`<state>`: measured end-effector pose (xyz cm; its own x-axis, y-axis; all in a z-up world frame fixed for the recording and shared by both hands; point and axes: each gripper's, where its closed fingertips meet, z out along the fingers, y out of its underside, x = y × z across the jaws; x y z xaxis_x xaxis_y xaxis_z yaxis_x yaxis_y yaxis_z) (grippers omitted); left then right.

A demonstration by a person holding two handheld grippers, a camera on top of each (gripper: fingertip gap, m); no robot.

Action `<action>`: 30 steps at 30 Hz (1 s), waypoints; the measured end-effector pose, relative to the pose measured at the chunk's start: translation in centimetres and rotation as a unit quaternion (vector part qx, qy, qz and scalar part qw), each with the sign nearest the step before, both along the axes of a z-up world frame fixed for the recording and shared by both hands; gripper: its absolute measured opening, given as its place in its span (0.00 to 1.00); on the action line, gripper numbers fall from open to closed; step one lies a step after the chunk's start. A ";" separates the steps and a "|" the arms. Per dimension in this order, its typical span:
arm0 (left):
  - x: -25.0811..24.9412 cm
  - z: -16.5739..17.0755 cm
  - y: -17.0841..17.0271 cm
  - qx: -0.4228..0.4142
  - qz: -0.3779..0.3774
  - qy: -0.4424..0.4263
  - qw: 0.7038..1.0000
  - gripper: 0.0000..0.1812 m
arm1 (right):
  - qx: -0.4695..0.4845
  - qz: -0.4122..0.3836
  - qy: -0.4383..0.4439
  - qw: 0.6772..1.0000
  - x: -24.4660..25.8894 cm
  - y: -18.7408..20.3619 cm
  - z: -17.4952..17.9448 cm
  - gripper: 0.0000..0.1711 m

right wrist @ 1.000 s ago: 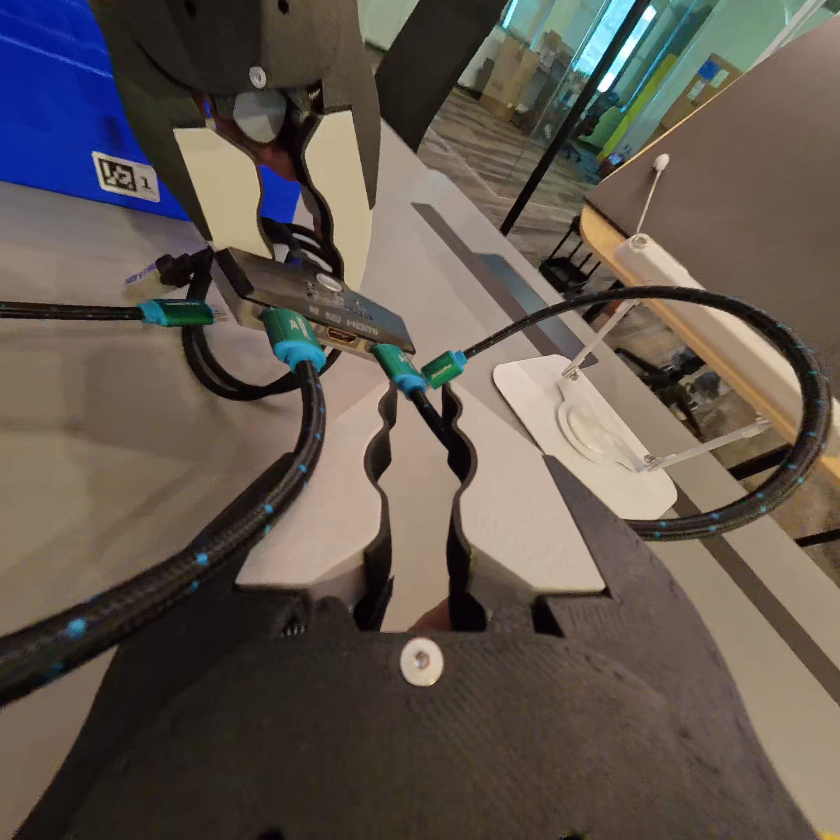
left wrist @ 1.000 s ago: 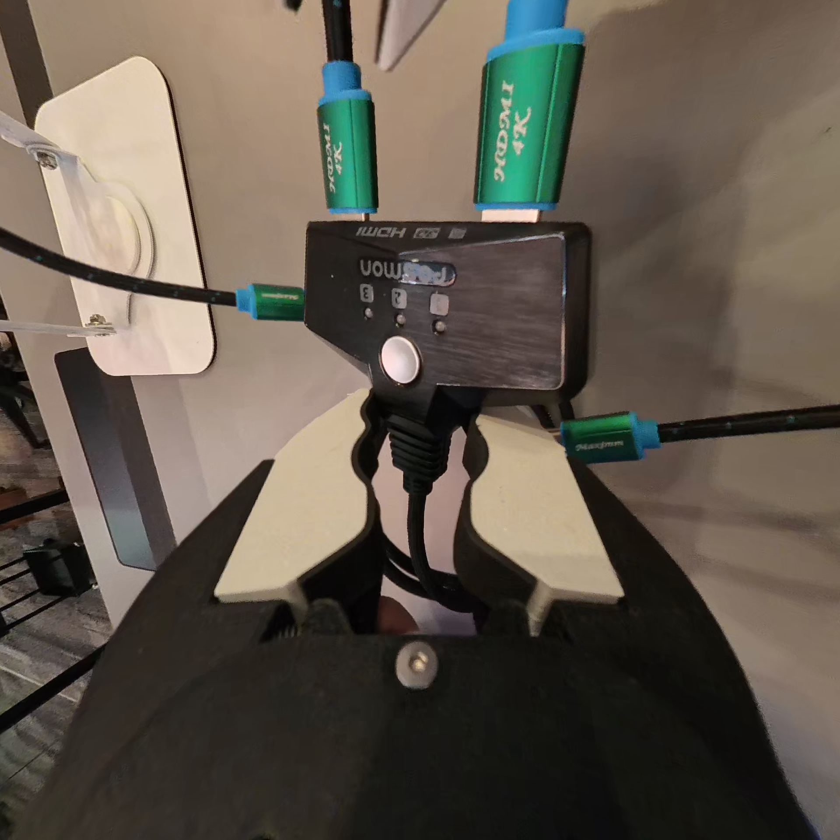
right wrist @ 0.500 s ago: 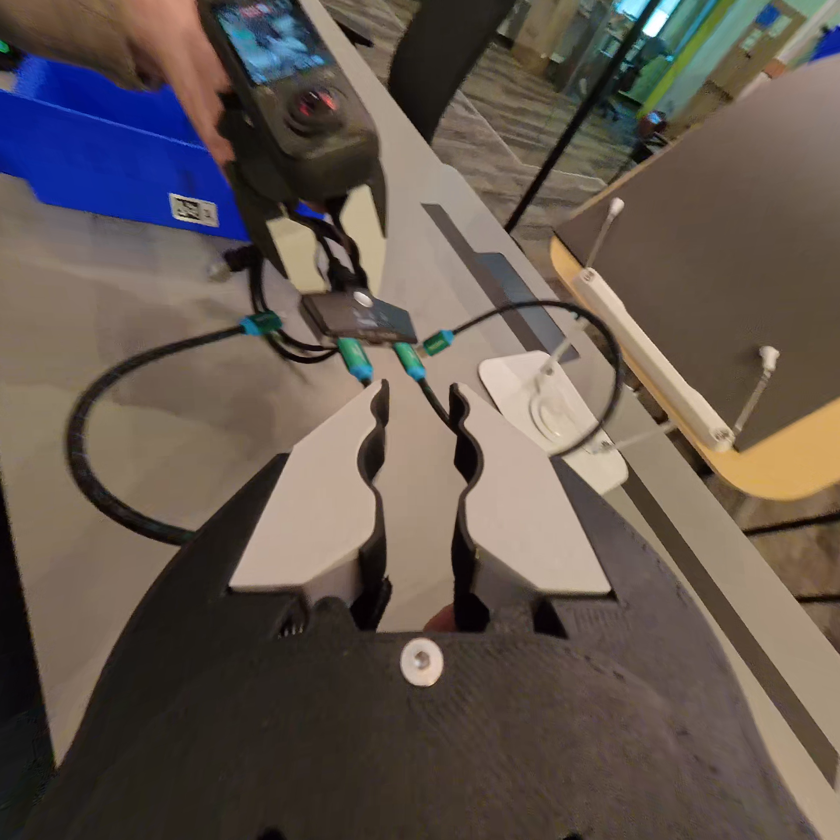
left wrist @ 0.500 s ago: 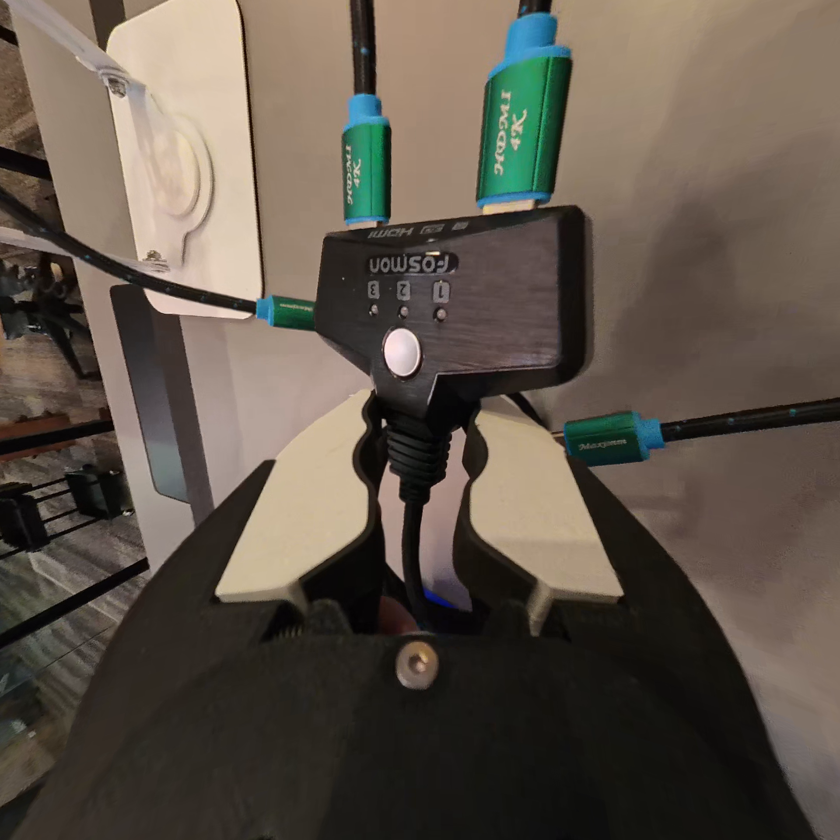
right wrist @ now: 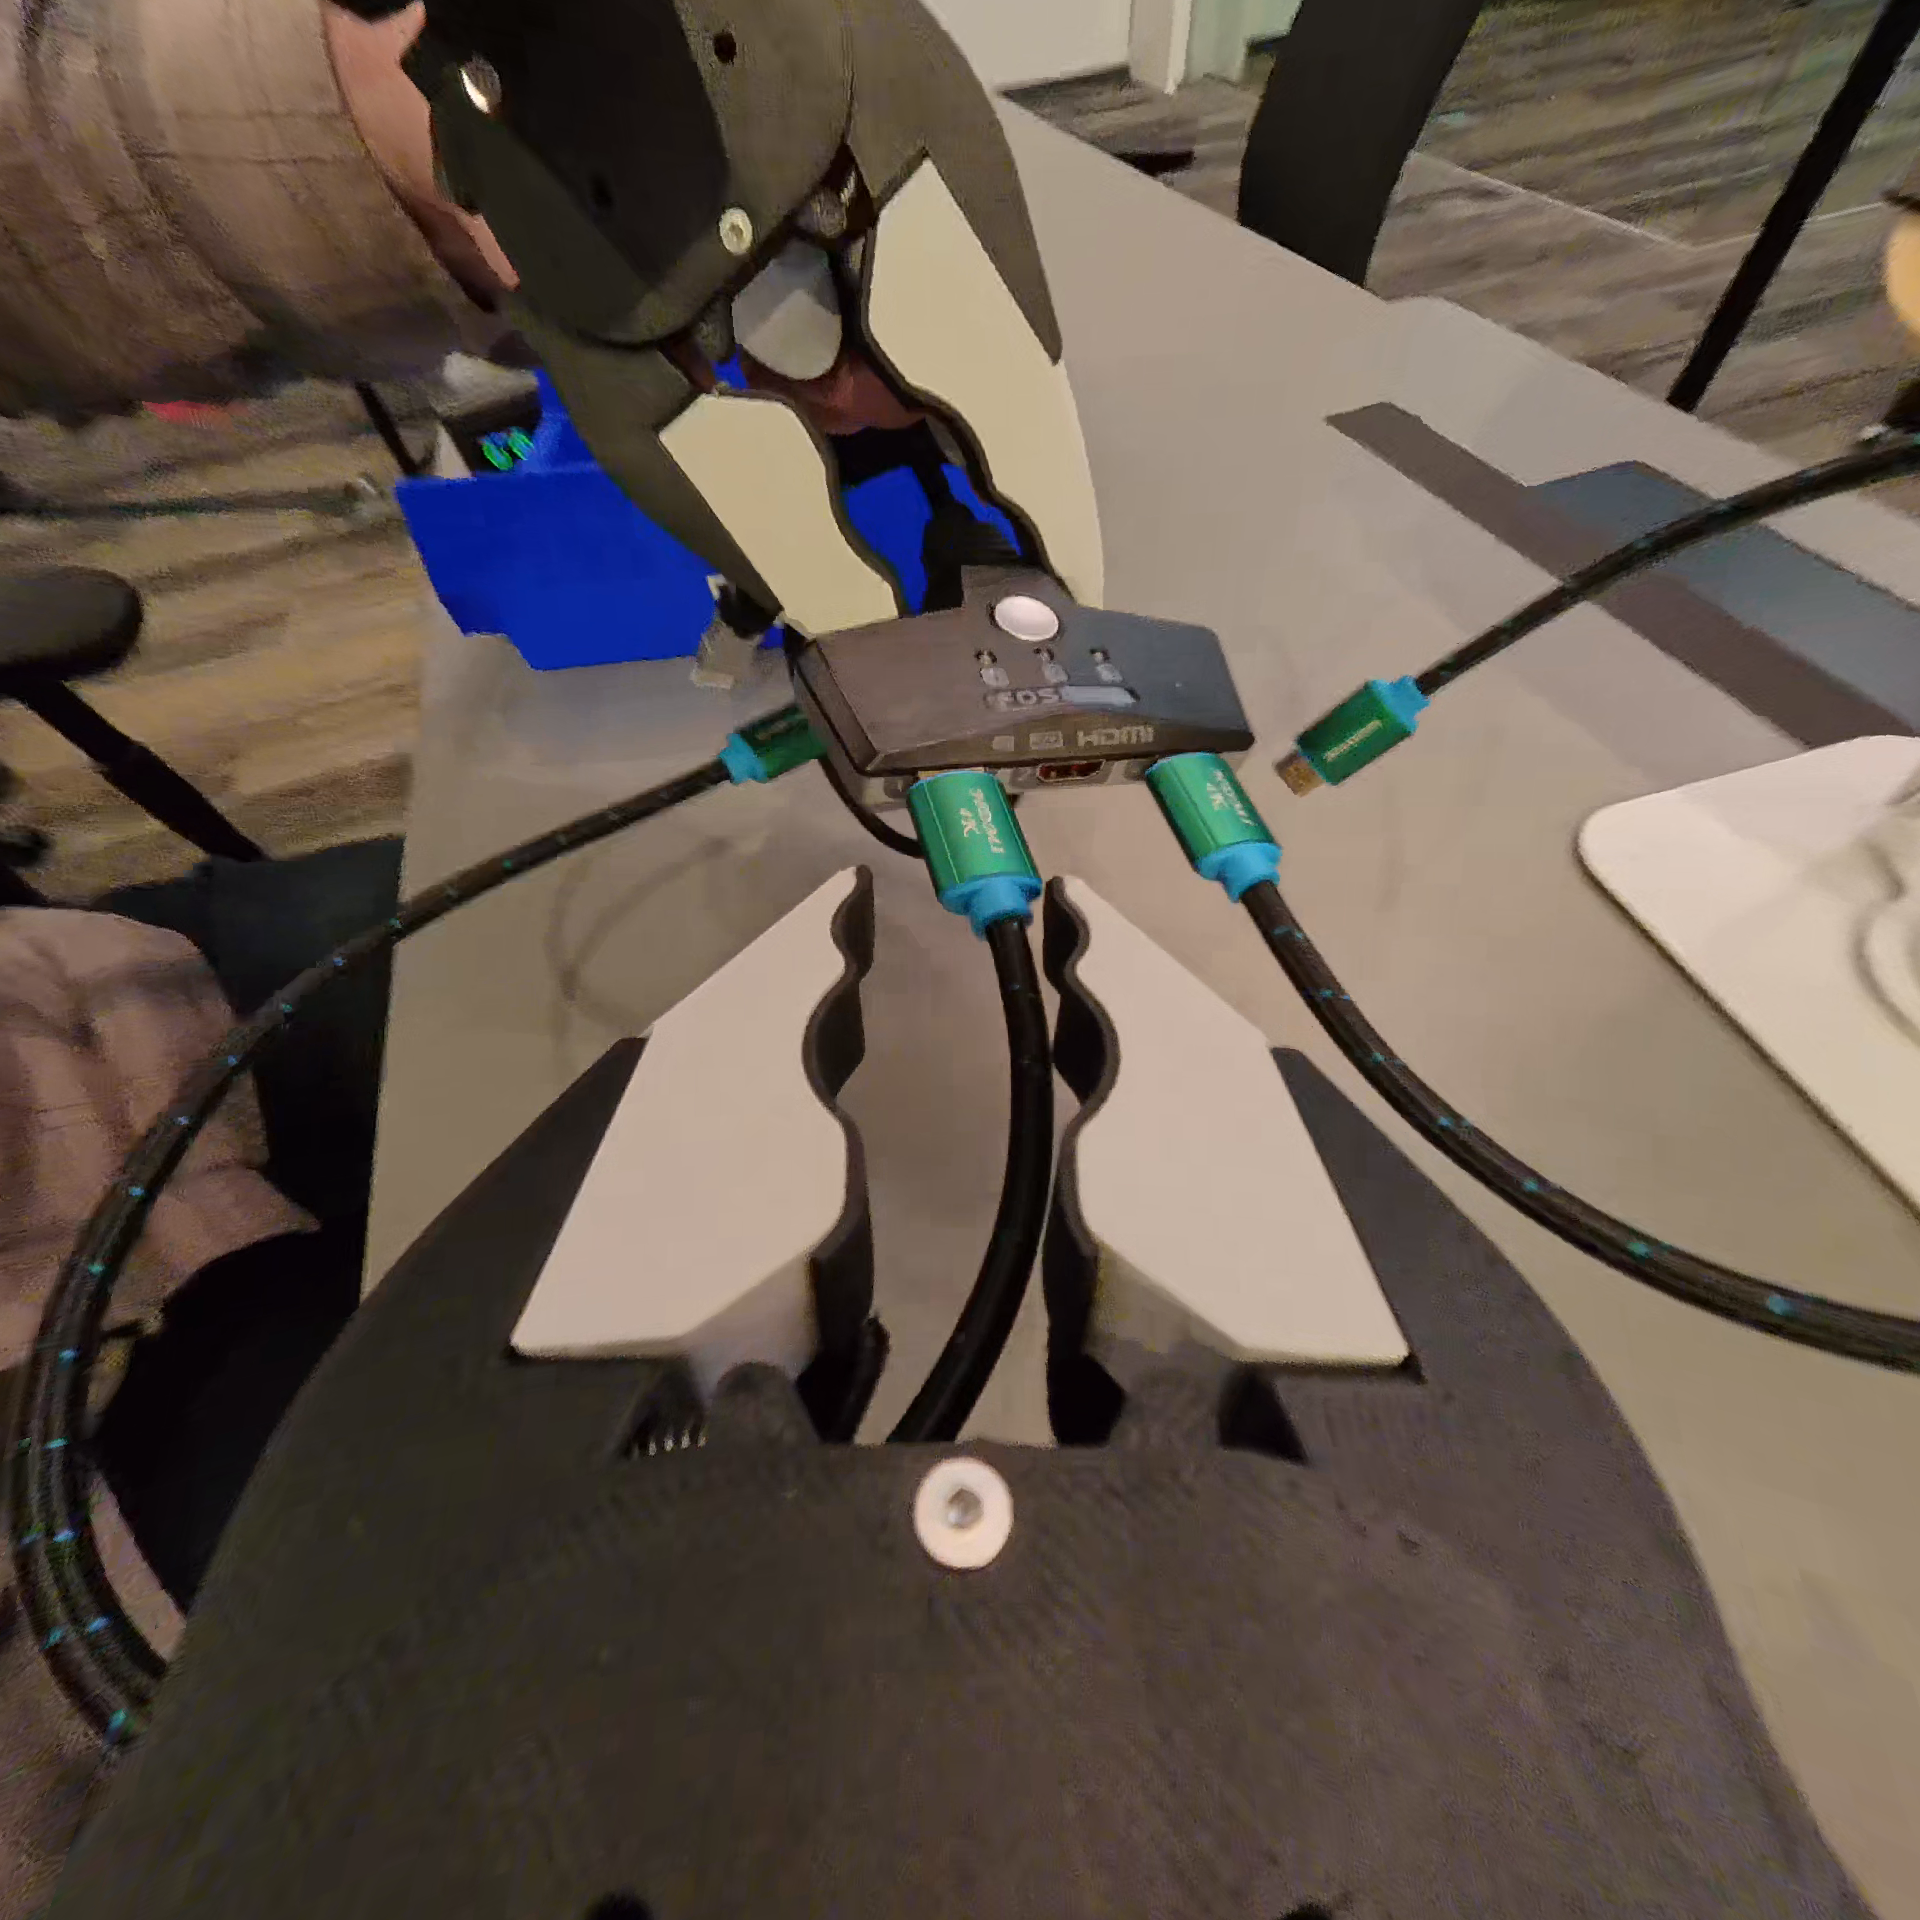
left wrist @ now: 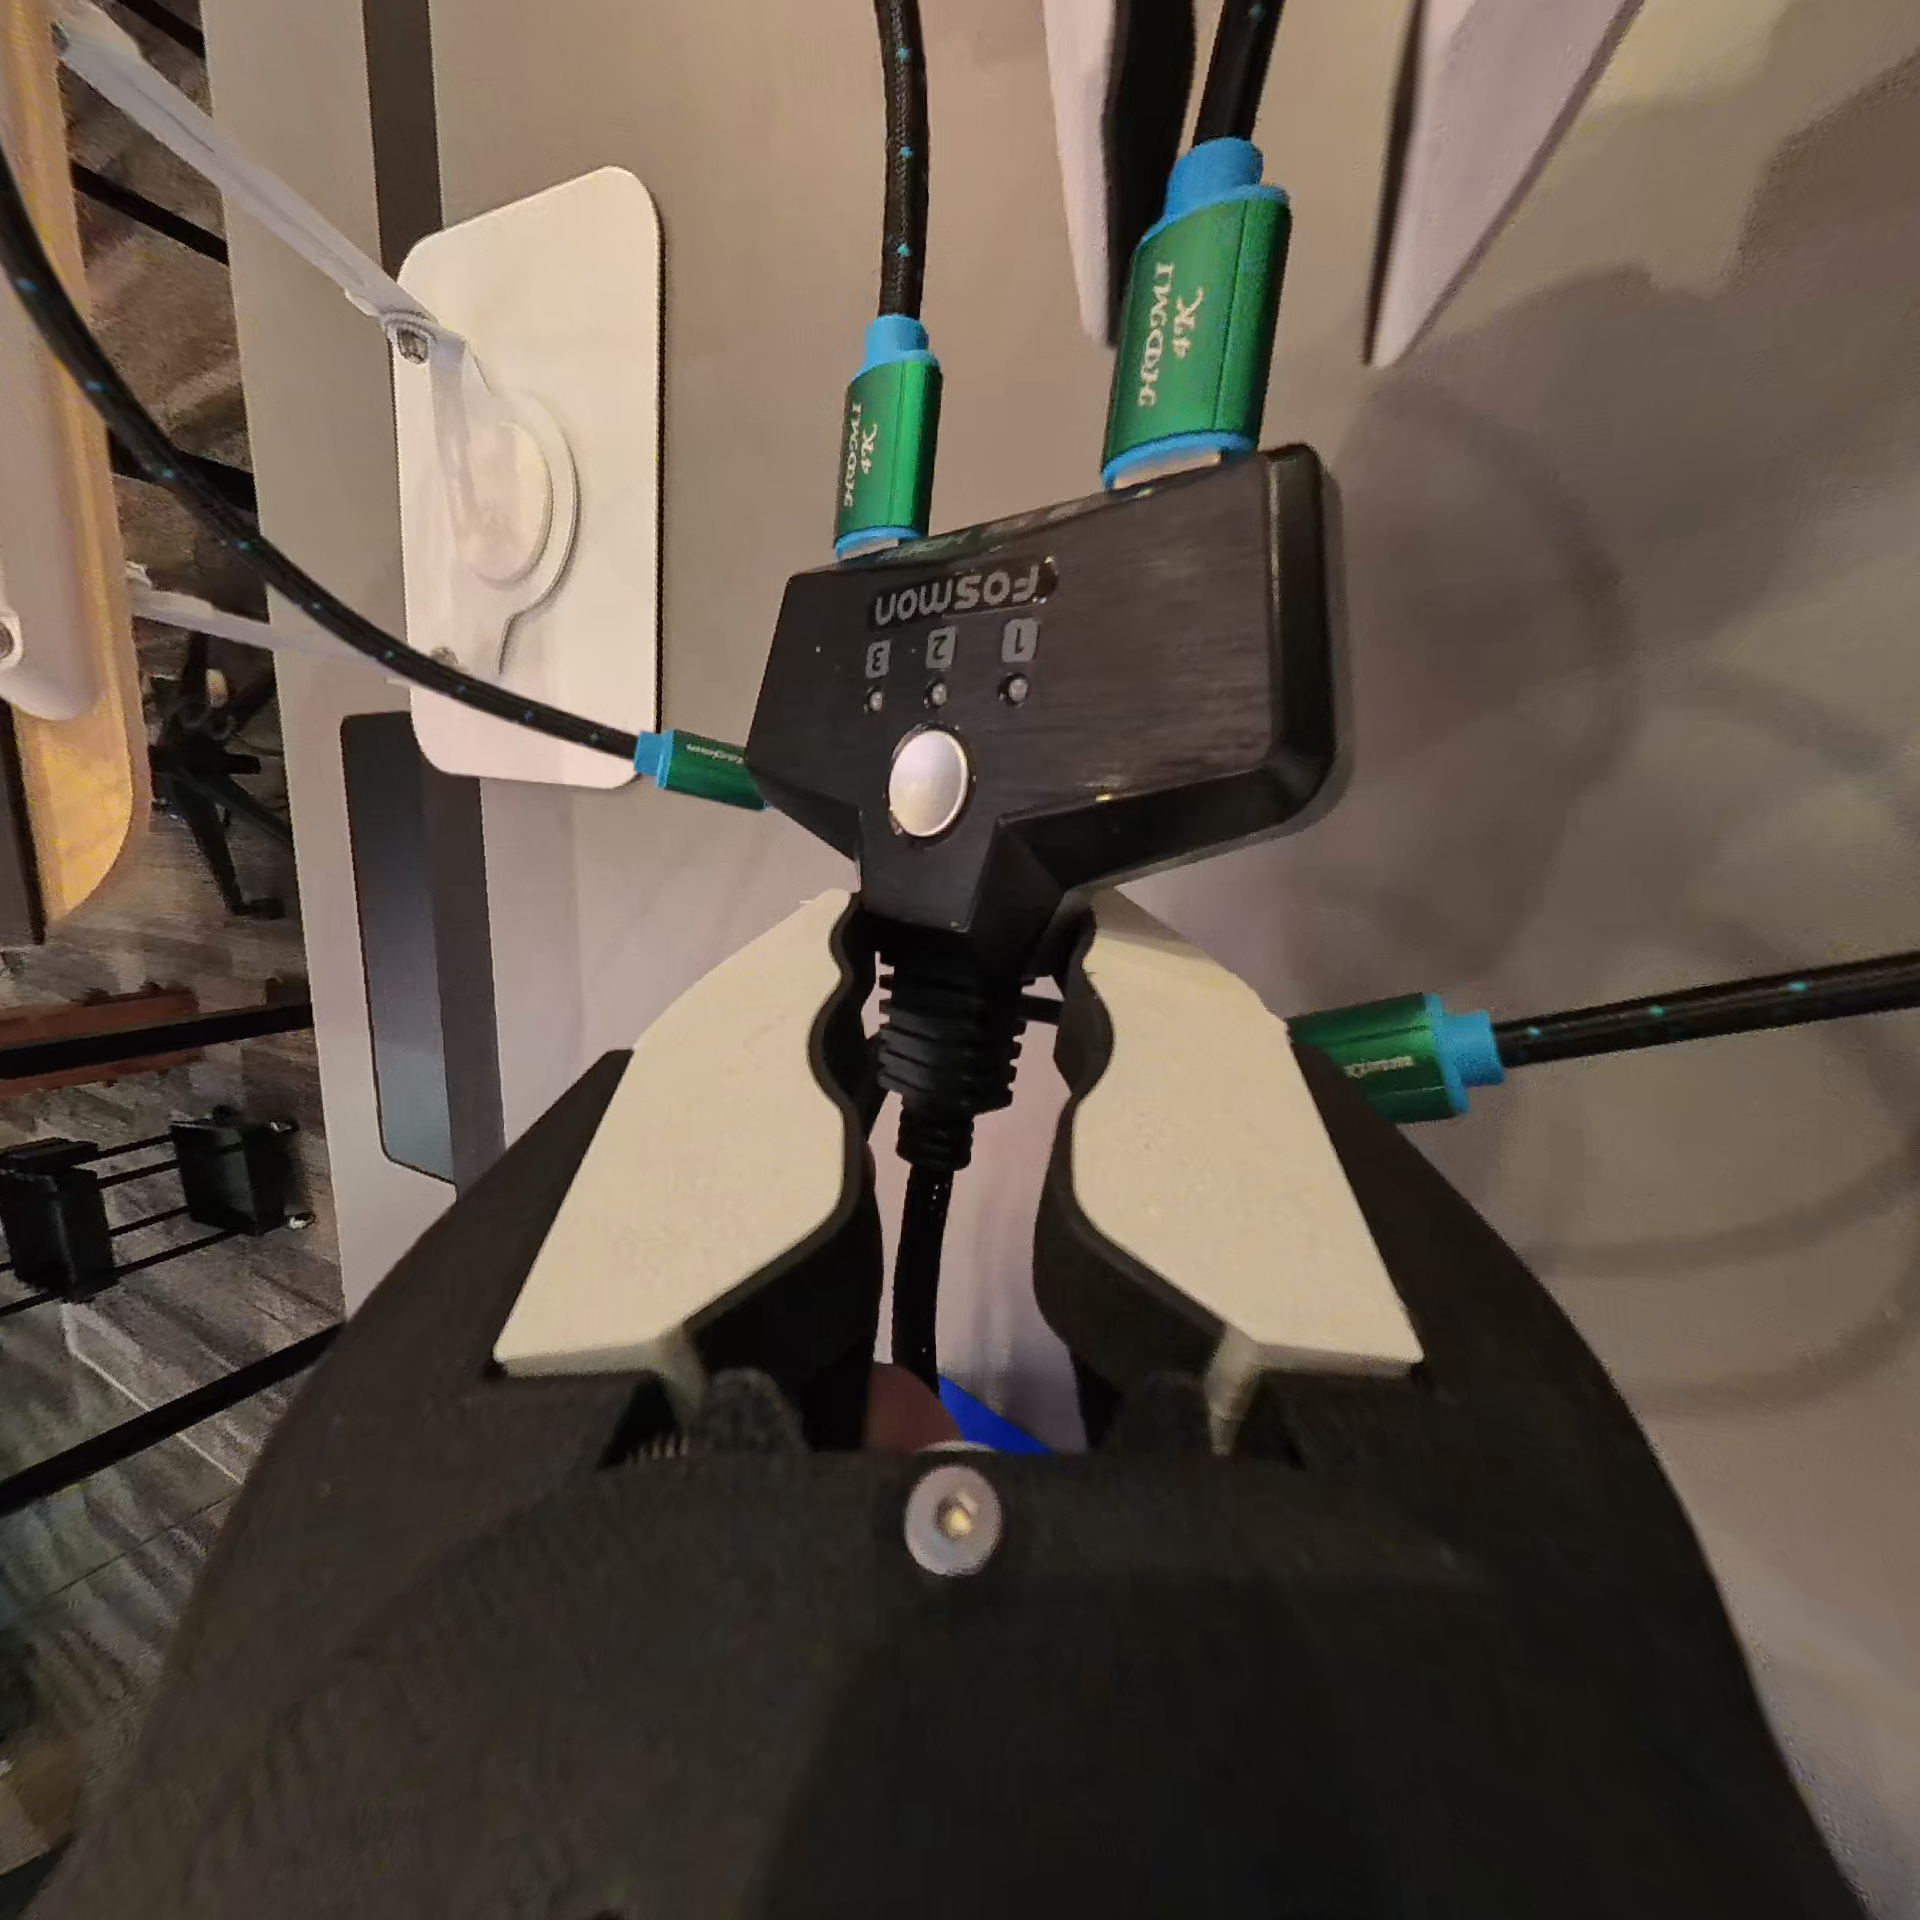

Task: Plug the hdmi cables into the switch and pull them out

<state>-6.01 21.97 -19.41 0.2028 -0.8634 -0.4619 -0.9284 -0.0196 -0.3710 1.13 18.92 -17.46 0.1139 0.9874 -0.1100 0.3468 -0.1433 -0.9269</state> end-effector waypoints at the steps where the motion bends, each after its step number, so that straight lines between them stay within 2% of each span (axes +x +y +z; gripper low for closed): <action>1: 0.2 0.0 -0.1 0.002 -0.003 -0.002 1.000 0.18 | -0.024 0.001 0.017 1.000 -0.2 0.1 0.0 0.16; 6: 0.6 0.0 -0.3 0.019 -0.010 0.003 1.000 0.18 | -0.094 0.026 0.058 0.994 -0.7 -0.3 -0.3 0.13; 17: 0.9 0.0 -1.4 -0.010 -0.038 -0.023 0.999 0.21 | -0.039 0.038 0.082 0.995 -0.7 -1.3 -0.3 0.11; 20: 0.3 0.9 -2.5 -0.065 -0.053 -0.034 0.996 0.36 | -0.029 0.030 0.059 0.997 -0.8 -1.1 -1.2 0.11; 23: 0.1 2.8 -2.6 -0.070 -0.054 -0.040 0.995 0.50 | -0.025 0.033 0.051 0.998 -1.1 -1.4 -1.5 0.11; 26: 1.7 2.8 -3.1 -0.085 -0.070 -0.011 0.994 0.66 | -0.014 0.040 0.041 0.998 -1.6 -1.7 -1.5 0.11; 28: 2.4 1.9 -3.3 -0.096 -0.083 0.033 0.991 0.70 | -0.007 0.043 0.035 0.998 -1.9 -1.8 -1.4 0.11; 30: 3.3 1.3 -3.2 -0.118 -0.088 0.045 0.988 0.66 | -0.001 0.045 0.032 0.998 -2.1 -2.0 -1.4 0.11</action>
<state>-2.68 18.73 -18.16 0.0064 -0.9673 -0.2535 -0.9543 0.0698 -0.2907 -0.98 16.87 -18.84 0.0168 0.9932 -0.1154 0.2990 -0.1151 -0.9473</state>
